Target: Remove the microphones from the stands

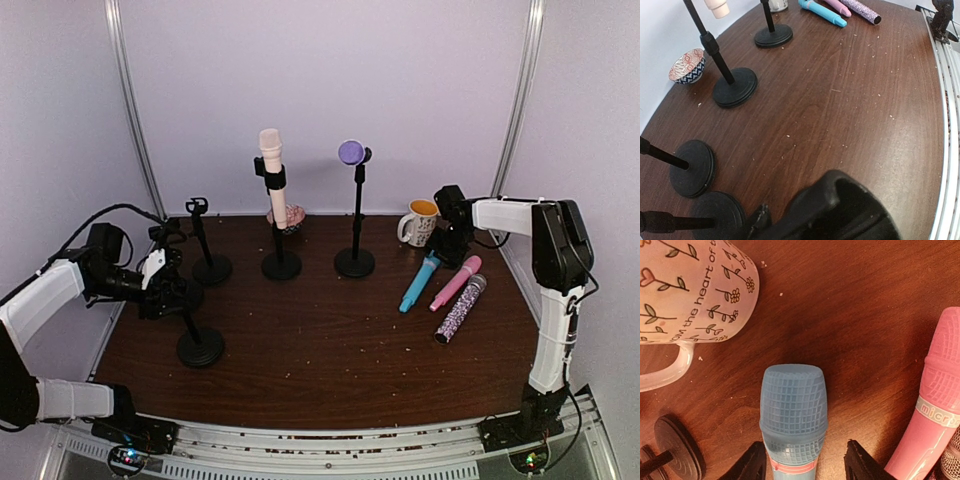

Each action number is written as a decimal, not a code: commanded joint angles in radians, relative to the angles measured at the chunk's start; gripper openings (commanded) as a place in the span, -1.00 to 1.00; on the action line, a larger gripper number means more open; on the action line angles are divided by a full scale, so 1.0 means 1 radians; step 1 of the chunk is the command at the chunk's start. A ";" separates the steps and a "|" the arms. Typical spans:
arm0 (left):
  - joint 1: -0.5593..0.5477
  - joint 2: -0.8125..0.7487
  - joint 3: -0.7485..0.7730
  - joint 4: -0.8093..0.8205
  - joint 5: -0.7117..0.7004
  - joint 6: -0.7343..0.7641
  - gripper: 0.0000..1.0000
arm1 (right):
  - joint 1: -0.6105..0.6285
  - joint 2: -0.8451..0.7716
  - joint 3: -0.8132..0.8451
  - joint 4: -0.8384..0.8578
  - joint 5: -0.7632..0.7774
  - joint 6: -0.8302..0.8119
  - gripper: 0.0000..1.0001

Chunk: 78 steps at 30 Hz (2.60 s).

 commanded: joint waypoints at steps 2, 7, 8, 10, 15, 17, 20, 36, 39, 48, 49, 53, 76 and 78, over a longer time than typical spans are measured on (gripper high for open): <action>0.008 -0.013 0.034 0.082 -0.057 -0.063 -0.07 | 0.040 -0.094 -0.008 0.021 0.060 -0.036 0.00; 0.008 0.006 0.078 0.105 -0.102 -0.066 -0.10 | 0.112 -0.101 0.006 0.101 0.028 -0.030 -0.27; 0.008 0.010 0.085 0.111 -0.108 -0.067 -0.10 | 0.124 -0.089 0.016 0.112 0.022 -0.025 -0.30; 0.009 0.015 0.094 0.122 -0.121 -0.067 -0.10 | 0.142 -0.055 0.043 0.117 0.010 -0.017 -0.34; 0.012 0.042 0.098 0.156 -0.165 -0.060 -0.10 | 0.152 0.006 0.036 0.130 -0.013 0.024 -0.40; 0.018 0.054 0.097 0.161 -0.159 -0.052 -0.09 | 0.149 0.006 0.001 0.153 -0.012 0.034 -0.41; 0.024 0.067 0.101 0.170 -0.159 -0.050 -0.08 | 0.144 -0.001 -0.037 0.159 -0.005 0.034 -0.42; 0.027 0.044 0.147 0.072 -0.122 -0.077 0.95 | 0.181 -0.248 -0.202 0.295 0.068 -0.075 0.15; 0.026 0.019 0.181 0.008 -0.087 -0.091 0.95 | 0.229 -0.328 -0.219 0.362 0.134 -0.189 0.31; 0.027 0.015 0.343 -0.171 -0.019 -0.182 0.95 | 0.465 -0.498 -0.240 0.572 0.347 -0.641 0.98; 0.026 0.017 0.356 -0.183 -0.011 -0.198 0.95 | 0.483 -0.502 -0.231 0.587 0.357 -0.683 1.00; 0.026 0.027 0.398 -0.195 0.013 -0.256 0.95 | 0.508 -0.467 -0.143 0.564 0.389 -0.746 1.00; 0.026 0.024 0.493 -0.249 0.121 -0.322 0.95 | 0.702 -0.205 0.213 0.761 0.894 -1.289 0.65; 0.026 0.025 0.494 -0.249 0.128 -0.322 0.95 | 0.703 -0.205 0.199 0.757 0.912 -1.286 0.56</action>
